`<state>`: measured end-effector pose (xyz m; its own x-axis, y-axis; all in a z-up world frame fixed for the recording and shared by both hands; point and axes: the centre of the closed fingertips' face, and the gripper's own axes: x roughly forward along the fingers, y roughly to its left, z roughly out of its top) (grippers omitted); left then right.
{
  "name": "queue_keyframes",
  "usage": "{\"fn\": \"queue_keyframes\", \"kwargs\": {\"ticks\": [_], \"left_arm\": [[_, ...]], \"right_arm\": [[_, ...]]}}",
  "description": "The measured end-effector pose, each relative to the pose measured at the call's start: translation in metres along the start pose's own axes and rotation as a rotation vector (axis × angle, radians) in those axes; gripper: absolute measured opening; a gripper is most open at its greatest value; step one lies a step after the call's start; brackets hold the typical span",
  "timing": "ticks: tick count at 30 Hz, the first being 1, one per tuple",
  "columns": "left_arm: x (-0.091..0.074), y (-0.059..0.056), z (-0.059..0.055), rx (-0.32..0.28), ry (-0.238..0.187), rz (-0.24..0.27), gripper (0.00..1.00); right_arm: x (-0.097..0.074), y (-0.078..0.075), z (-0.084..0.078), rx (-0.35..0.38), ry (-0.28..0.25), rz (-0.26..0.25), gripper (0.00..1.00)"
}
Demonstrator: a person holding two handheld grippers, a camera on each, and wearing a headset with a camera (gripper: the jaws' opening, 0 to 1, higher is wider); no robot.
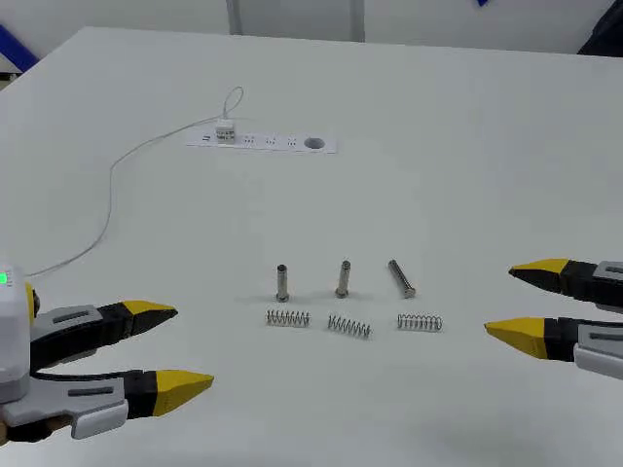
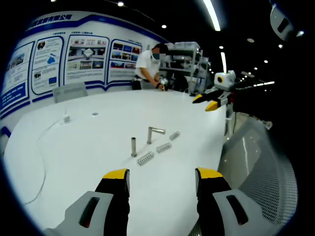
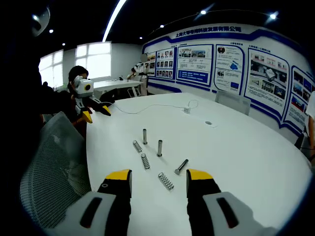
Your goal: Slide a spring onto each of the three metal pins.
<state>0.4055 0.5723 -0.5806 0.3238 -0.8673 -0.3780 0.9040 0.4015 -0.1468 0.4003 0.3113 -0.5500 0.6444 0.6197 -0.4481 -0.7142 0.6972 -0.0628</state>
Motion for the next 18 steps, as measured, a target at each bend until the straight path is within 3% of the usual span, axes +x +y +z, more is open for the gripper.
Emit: {"fn": "queue_keyframes", "kwargs": {"ticks": [18], "left_arm": [[0.01, -0.009, 0.001, 0.005, -0.001, -0.025, 0.54]], "right_arm": [[0.027, -0.028, 0.005, 0.005, 0.083, -0.067, 0.39]]}}
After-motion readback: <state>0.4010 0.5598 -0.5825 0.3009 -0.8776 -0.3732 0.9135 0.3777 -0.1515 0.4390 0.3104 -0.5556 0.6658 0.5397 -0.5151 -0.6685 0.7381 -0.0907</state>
